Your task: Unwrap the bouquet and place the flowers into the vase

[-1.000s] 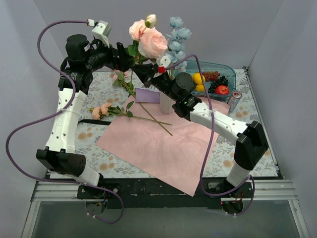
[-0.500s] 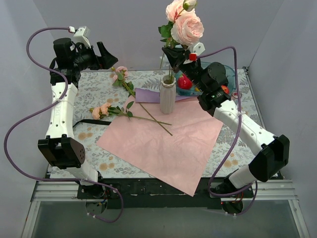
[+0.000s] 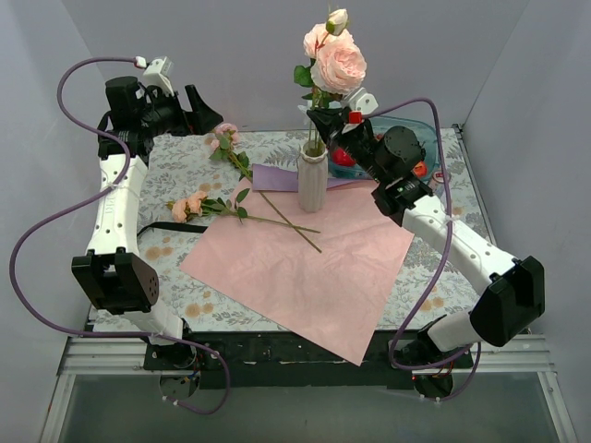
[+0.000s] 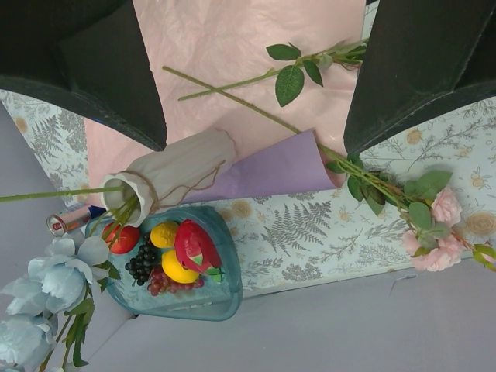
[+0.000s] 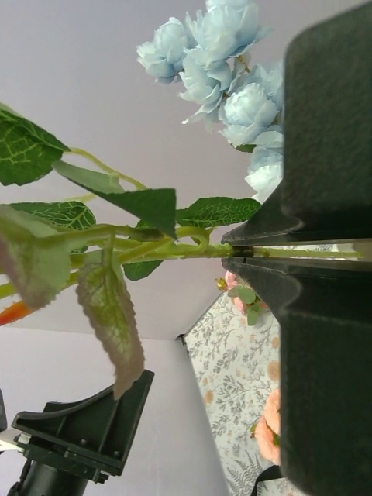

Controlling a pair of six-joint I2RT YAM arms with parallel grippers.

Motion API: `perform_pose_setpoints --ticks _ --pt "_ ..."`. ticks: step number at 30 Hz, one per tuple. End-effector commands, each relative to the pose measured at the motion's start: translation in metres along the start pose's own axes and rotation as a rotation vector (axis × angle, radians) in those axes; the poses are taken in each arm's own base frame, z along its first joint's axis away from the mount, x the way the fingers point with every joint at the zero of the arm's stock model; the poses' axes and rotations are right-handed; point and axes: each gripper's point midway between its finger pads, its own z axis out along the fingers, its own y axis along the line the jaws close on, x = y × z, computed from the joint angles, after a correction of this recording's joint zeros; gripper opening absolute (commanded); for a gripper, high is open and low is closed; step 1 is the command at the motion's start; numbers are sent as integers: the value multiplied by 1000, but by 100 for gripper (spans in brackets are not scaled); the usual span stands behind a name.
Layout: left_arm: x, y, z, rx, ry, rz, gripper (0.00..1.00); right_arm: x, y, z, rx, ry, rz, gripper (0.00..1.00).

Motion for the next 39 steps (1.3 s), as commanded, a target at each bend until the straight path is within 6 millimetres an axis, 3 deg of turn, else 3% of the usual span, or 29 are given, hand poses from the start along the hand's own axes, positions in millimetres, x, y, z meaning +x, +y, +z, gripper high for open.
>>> perform_pose_setpoints --ticks 1,9,13,14,15,17,26,29,31,33,35,36,38,39 --pt "-7 -10 -9 25 -23 28 98 -21 -9 -10 30 -62 -7 1" --pt "-7 -14 -14 31 -26 45 98 0 -15 -8 33 -44 14 1" --pt "-9 -15 -17 33 -28 45 98 25 -16 -4 31 26 41 2" --pt "-8 -13 -16 31 -24 41 98 24 -20 -2 47 33 46 10" --pt "-10 -14 -16 31 -25 42 98 26 -21 0 55 47 54 29" --pt "-10 -13 -17 31 -23 39 98 40 -23 1 70 103 70 31" --pt "-10 -12 -16 31 -21 34 98 37 -30 -4 112 141 86 43" --pt "-11 -13 -15 37 -20 34 98 45 -31 -4 122 213 109 54" --pt "-13 -14 -16 40 -20 36 98 61 -28 -10 118 305 136 59" --pt "-13 -13 -16 40 -20 38 98 63 -29 -15 141 343 163 64" --pt "-12 -14 -15 46 -19 30 98 81 -27 -29 164 432 199 70" --pt "-13 -14 -14 50 -20 29 98 90 -26 -35 170 463 204 79" --pt "-13 -15 -13 58 -20 18 98 118 -23 -60 208 563 205 85" --pt "-12 -15 -12 62 -16 13 98 123 -24 -67 237 573 231 87"
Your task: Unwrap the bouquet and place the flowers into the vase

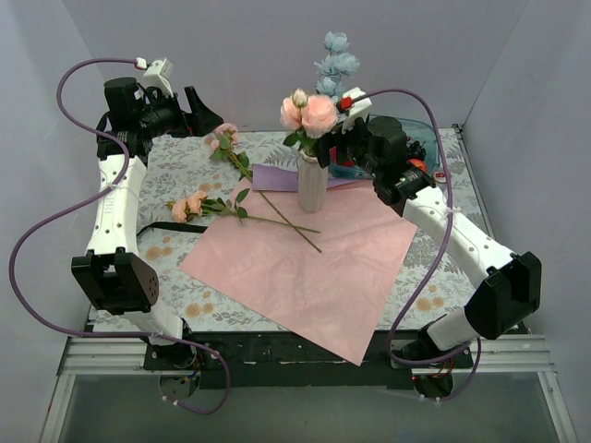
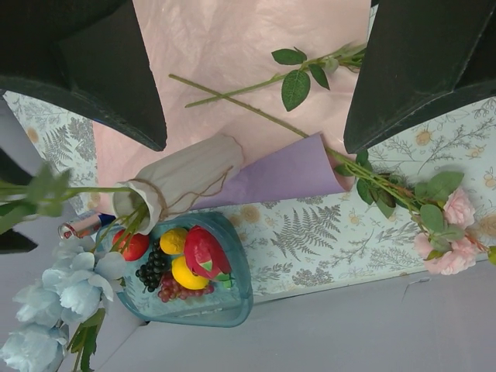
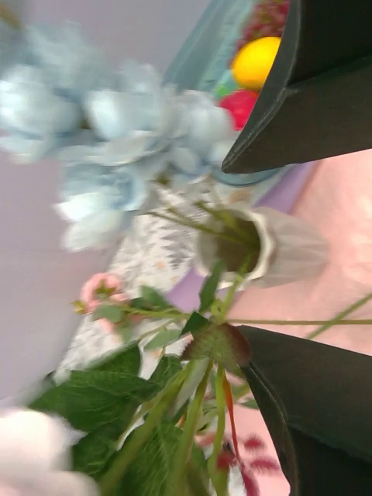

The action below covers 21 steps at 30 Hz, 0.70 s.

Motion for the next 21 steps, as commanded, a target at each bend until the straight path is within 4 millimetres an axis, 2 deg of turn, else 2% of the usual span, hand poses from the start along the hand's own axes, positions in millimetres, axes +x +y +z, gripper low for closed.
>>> perform_pose_setpoints --ticks 1,3,9,11,12,13,14,15,16,17,18,19,20,21 --pt "-16 -14 -9 37 -32 19 98 47 -14 -29 114 158 75 87" --pt "-16 -16 -9 44 -30 13 98 64 -16 -36 136 192 103 87" --pt "-17 -16 -11 40 -30 21 98 84 -12 -54 140 258 129 88" --pt "-18 -16 -12 37 -32 23 98 93 -11 -64 137 287 123 88" --pt "-17 -17 -13 38 -29 23 98 91 -10 -69 135 286 121 88" --pt "-19 -18 -13 40 -31 23 98 106 -8 -76 130 326 118 87" --pt "-19 -18 -13 41 -30 21 98 111 -4 -81 111 337 123 86" --pt "-19 -17 -14 40 -29 14 98 108 -1 -91 97 321 126 83" --pt "-20 -17 -15 43 -29 15 98 132 6 -99 67 351 132 82" --pt "-20 -16 -15 42 -29 10 98 136 21 -104 -10 340 148 80" --pt "-19 -15 -15 43 -26 7 98 134 31 -115 -53 302 148 76" --pt "-18 -14 -15 43 -23 3 98 129 40 -116 -100 246 137 75" --pt "-17 -11 -14 43 -17 -5 98 152 52 -124 -153 263 124 74" --pt "-14 -9 -13 41 -8 -16 98 145 67 -126 -201 217 102 72"
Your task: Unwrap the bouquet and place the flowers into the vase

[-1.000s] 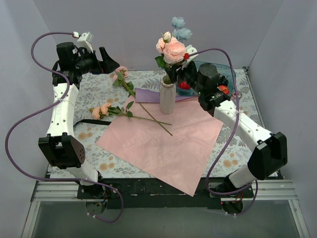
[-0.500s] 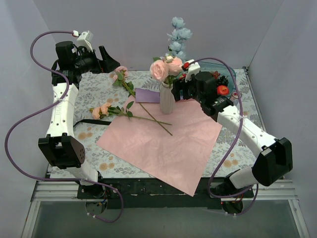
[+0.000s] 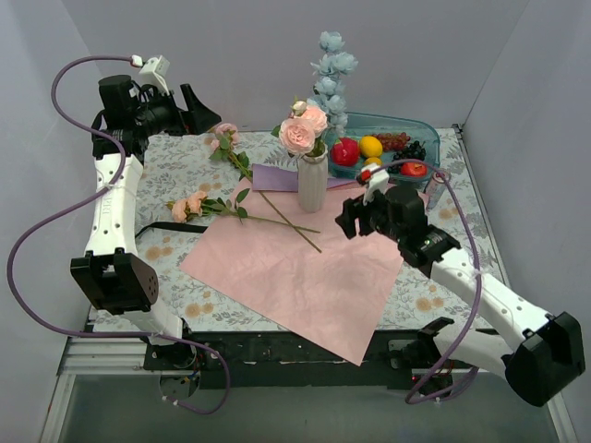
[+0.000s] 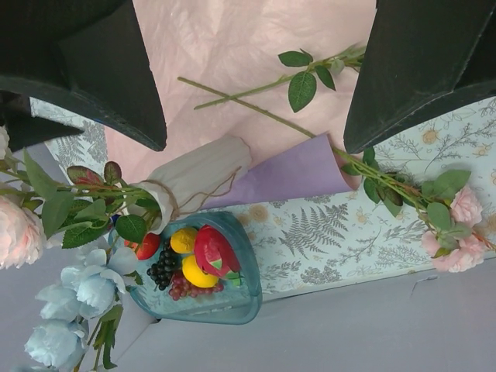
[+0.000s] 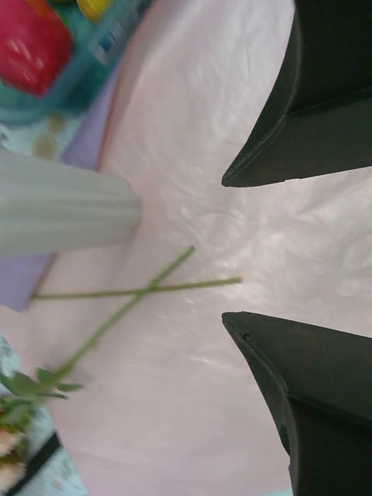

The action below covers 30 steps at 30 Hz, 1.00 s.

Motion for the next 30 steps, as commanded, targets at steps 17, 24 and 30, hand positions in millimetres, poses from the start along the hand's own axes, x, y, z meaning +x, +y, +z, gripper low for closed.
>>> perform_pose_setpoints --ticks 17,24,30 --pt "18 19 -13 21 80 -136 98 0 158 136 -525 -27 -409 68" --pt "17 23 -25 7 72 -127 98 16 169 206 -499 16 -472 66" --pt "11 28 -31 15 61 -137 98 25 175 234 -501 28 -478 66"
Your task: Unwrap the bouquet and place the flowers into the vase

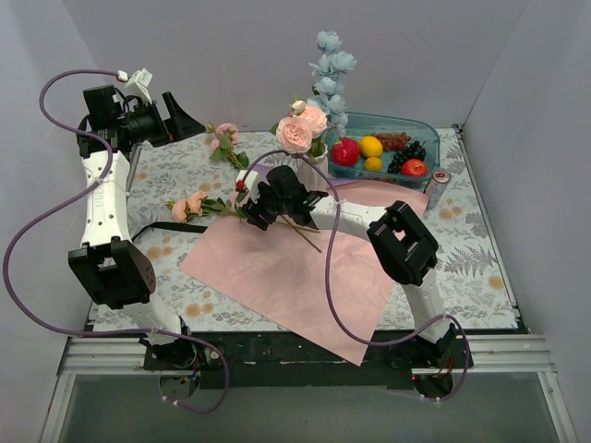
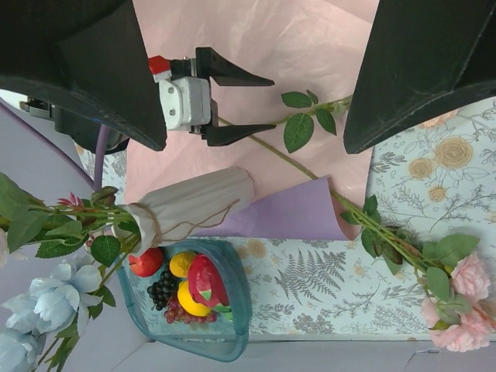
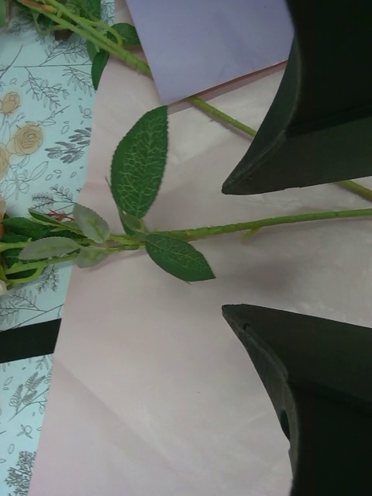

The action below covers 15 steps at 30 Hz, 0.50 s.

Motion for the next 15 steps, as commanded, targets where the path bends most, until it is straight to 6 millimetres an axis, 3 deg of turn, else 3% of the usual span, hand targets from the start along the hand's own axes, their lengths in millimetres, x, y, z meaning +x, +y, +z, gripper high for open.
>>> perform_pose_setpoints --ticks 1,5,15 --pt "-12 -13 -16 27 -29 36 98 -27 -11 15 17 -58 -43 66" --pt "-14 -11 -19 22 -36 33 98 -11 -14 34 19 -29 -20 66" --pt "-19 -14 -24 26 -48 57 98 17 -14 52 1 30 54 64"
